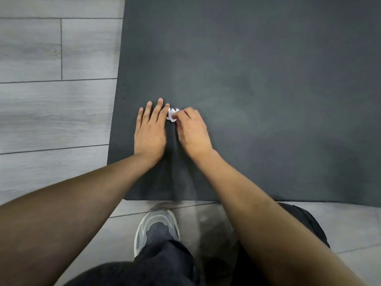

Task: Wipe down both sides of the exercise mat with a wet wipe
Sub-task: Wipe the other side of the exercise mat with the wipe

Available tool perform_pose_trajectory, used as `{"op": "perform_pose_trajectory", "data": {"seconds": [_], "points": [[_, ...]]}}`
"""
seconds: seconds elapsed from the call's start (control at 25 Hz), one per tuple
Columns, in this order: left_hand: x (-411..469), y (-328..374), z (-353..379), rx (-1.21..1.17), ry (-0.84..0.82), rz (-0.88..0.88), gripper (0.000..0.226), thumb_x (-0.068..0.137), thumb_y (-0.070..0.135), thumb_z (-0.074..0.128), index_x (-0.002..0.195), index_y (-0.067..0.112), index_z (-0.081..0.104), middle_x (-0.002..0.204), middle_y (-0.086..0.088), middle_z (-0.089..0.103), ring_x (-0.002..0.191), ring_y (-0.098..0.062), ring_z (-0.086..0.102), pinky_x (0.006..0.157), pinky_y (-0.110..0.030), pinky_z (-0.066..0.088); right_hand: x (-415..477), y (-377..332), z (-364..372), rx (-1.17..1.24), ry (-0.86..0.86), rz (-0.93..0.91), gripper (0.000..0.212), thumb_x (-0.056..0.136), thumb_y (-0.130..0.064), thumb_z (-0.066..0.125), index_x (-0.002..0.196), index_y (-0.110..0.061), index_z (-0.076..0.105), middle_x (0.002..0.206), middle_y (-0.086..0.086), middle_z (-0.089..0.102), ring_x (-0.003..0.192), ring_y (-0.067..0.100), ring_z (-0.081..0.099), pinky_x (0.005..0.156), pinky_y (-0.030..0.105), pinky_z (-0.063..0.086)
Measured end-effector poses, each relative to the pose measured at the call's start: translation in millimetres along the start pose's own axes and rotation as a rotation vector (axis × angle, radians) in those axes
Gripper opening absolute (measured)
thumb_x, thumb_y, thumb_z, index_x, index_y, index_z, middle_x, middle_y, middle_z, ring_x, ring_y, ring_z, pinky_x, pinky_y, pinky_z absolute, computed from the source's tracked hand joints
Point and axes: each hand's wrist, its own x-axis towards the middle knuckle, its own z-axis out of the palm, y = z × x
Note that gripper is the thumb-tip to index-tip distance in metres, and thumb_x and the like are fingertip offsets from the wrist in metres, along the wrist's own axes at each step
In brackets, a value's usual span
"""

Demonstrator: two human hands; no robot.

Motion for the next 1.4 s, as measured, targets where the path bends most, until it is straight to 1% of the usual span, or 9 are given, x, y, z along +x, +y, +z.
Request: {"op": "perform_pose_trajectory", "data": {"seconds": [0.08,0.32,0.4,0.52,0.64,0.8,1.0,1.16,1.4], "points": [[-1,-5,-2,0.016,-0.021,0.023,0.062,0.102,0.002,0.036,0.161,0.019,0.027,0.17,0.001,0.02,0.158,-0.027,0.013,0.129,-0.041,0.004,13,38,-16,-0.1,0.003,-0.11,0.014,0.081,-0.004,0.061,0.093,-0.007,0.068,0.087,0.015,0.06,0.078,0.035,0.055,0.074,0.038,0.041],[-1,-2,-6,0.013,-0.041,0.02,0.068,0.1,0.0,0.037,0.162,0.021,0.021,0.171,0.002,0.013,0.158,-0.026,0.006,0.129,-0.041,0.0,8,133,-78,-0.166,0.256,0.597,0.026,0.09,-0.003,0.048,0.107,-0.006,0.068,0.103,0.021,0.061,0.096,0.04,0.055,0.085,0.043,0.043],[-1,1,-5,0.007,-0.022,0.001,0.068,0.098,-0.001,0.037,0.162,0.02,0.023,0.171,0.002,0.015,0.158,-0.026,0.007,0.129,-0.04,0.0,-1,78,-47,-0.021,0.336,0.539,0.022,0.084,0.0,0.054,0.097,-0.007,0.071,0.091,0.021,0.065,0.083,0.041,0.06,0.075,0.043,0.047],[-3,-2,-4,0.003,-0.034,0.008,0.065,0.101,0.004,0.038,0.162,0.02,0.022,0.171,0.001,0.014,0.158,-0.025,0.006,0.129,-0.04,-0.002,-41,-23,7,0.073,0.154,0.229,0.018,0.079,0.003,0.061,0.091,-0.006,0.071,0.083,0.017,0.062,0.072,0.036,0.056,0.068,0.042,0.047],[-5,-8,-4,0.016,-0.025,0.04,0.063,0.102,0.006,0.038,0.162,0.021,0.022,0.171,0.001,0.015,0.158,-0.025,0.008,0.129,-0.041,0.001,-44,5,-2,0.003,0.087,0.074,0.013,0.081,-0.009,0.058,0.09,-0.007,0.068,0.081,0.016,0.058,0.071,0.036,0.054,0.067,0.042,0.044],[-7,-2,0,0.027,0.008,0.028,0.065,0.1,0.002,0.039,0.161,0.018,0.026,0.17,-0.001,0.02,0.157,-0.028,0.013,0.129,-0.044,0.004,-23,85,-42,-0.106,0.2,0.375,0.014,0.088,-0.012,0.051,0.09,-0.005,0.063,0.086,0.019,0.06,0.079,0.041,0.055,0.072,0.047,0.043],[-8,0,3,0.004,0.035,0.012,0.064,0.098,0.0,0.041,0.159,0.016,0.031,0.169,-0.002,0.023,0.157,-0.03,0.016,0.129,-0.045,0.005,-19,110,-70,-0.149,0.404,0.484,0.019,0.089,-0.013,0.049,0.097,-0.009,0.065,0.097,0.015,0.059,0.085,0.035,0.053,0.077,0.043,0.044],[-6,4,6,0.006,0.042,-0.014,0.066,0.096,-0.001,0.04,0.159,0.017,0.03,0.169,-0.002,0.023,0.157,-0.03,0.016,0.129,-0.046,0.005,-28,121,-66,-0.188,0.244,0.432,0.021,0.092,-0.013,0.052,0.104,-0.009,0.069,0.101,0.015,0.06,0.089,0.036,0.053,0.078,0.04,0.042],[-3,1,-1,0.033,-0.02,0.003,0.072,0.094,-0.002,0.042,0.161,0.019,0.025,0.17,0.0,0.018,0.158,-0.029,0.011,0.128,-0.044,0.003,-24,110,-59,-0.024,0.321,0.631,0.024,0.09,-0.015,0.055,0.107,-0.014,0.072,0.099,0.013,0.063,0.089,0.034,0.058,0.076,0.036,0.045]]}}
